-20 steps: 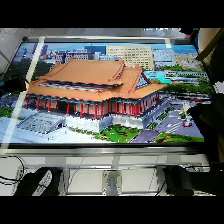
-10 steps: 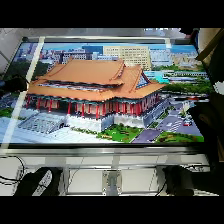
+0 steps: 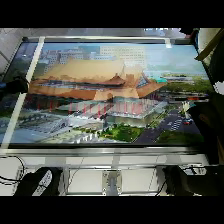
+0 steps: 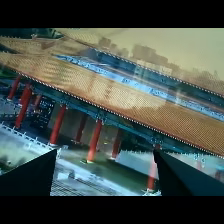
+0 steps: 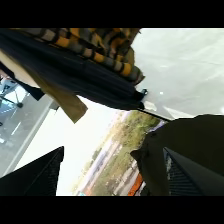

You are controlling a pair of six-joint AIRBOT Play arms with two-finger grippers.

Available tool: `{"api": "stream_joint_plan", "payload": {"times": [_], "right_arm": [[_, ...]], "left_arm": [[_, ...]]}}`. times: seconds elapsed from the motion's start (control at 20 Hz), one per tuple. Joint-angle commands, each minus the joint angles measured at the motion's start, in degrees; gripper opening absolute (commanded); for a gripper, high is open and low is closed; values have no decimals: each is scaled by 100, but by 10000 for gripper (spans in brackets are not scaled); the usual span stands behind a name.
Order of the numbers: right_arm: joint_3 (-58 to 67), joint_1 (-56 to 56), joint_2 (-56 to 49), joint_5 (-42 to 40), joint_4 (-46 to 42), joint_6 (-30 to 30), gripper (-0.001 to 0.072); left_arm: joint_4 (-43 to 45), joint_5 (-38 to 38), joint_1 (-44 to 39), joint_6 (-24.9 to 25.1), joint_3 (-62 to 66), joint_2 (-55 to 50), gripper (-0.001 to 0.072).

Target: Fold the clothes and pants, and hang the long-sleeved shirts on hangers.

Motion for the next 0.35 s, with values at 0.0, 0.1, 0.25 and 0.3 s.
{"api": "stream_joint_plan", "payload": {"times": [0.0, 0.1, 0.25, 0.3], "right_arm": [[46, 42, 81, -2, 140, -4, 694], [46, 42, 81, -2, 140, -4, 694], [46, 42, 81, -2, 140, -4, 695], [46, 42, 81, -2, 140, -4, 694]], "left_arm": [[4, -35, 2, 2, -2, -4, 695], [4, -37, 2, 2, -2, -4, 695], [4, -37, 2, 2, -2, -4, 695], [4, -37, 2, 2, -2, -4, 695]]}}
